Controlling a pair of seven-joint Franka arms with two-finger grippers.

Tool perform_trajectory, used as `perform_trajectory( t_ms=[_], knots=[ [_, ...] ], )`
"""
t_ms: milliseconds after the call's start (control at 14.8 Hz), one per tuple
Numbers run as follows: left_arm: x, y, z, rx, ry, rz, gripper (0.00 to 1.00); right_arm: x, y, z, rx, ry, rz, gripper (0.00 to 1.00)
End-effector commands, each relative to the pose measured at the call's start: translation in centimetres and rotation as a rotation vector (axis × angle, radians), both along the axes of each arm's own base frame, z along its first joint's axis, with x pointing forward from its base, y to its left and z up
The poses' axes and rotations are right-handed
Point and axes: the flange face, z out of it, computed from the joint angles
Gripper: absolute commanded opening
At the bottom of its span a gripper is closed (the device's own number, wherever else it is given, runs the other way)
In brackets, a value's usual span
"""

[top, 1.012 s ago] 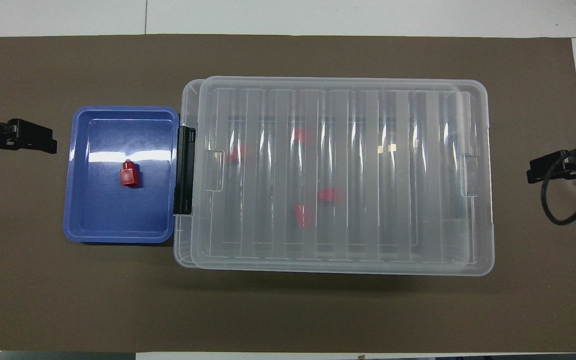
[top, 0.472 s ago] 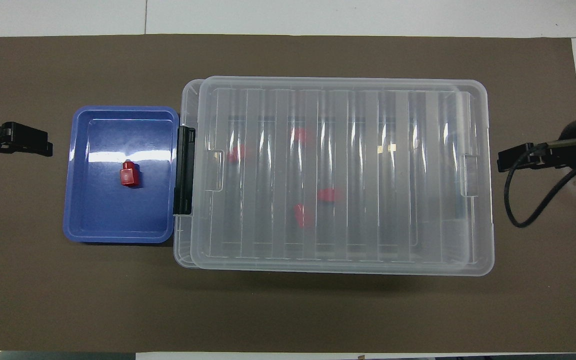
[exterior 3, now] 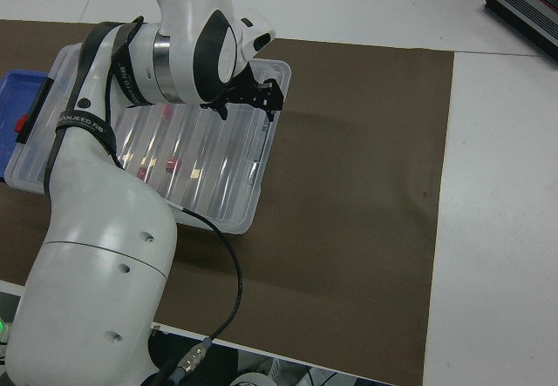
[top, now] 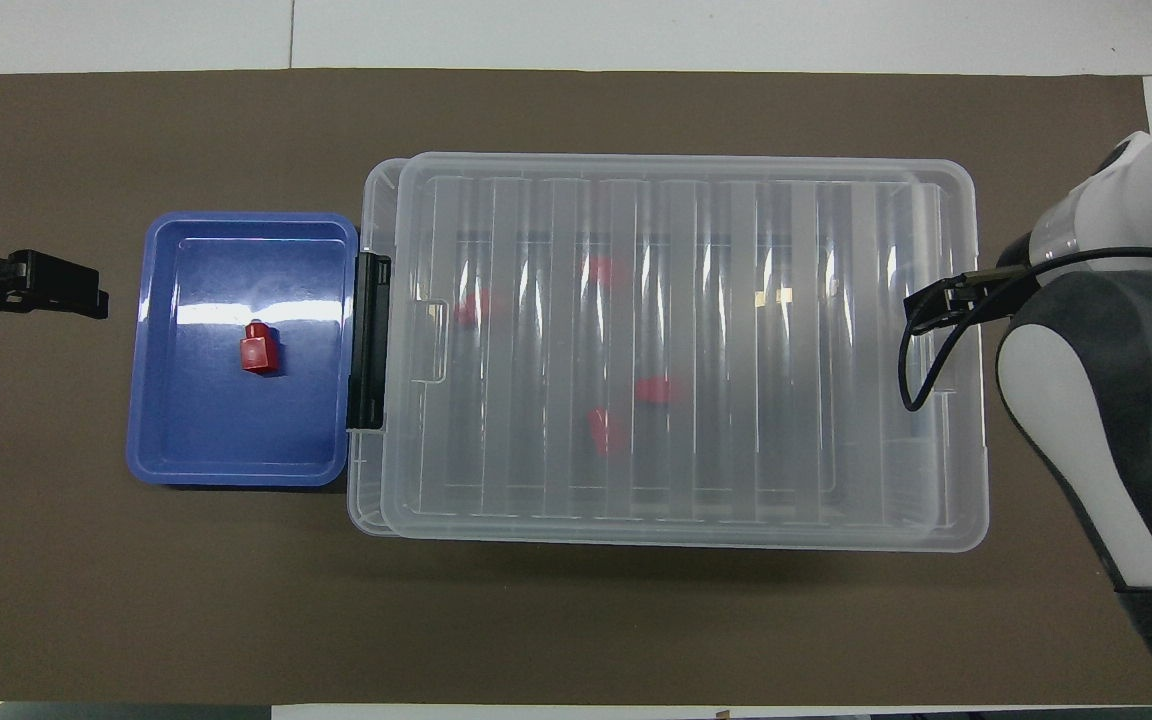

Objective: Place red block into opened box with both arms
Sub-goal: 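Reach the right gripper to the edge of the clear lid, then slide the lid open with the right gripper while the left gripper grasps the block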

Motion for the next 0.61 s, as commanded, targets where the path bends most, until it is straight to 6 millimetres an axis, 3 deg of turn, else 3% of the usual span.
perform_trajectory(
  t_ms=[0,405,540],
  knots=[
    [-0.9,0.5,0.1,-0.011,-0.01,-0.006,1.0,-1.3,-0.9,-1.5,0.018,-0.007,0.001,1.0],
    [-0.7,0.5,0.3,-0.012,-0.024,-0.005,1.0,-2.6,-4.8,-3.1,0.032,0.025,0.052,1.0],
    [-0.6,0.5,0.2,-0.012,-0.024,-0.007,1.0,-3.2,-4.9,-3.8,0.033,0.025,0.05,1.0]
  ],
)
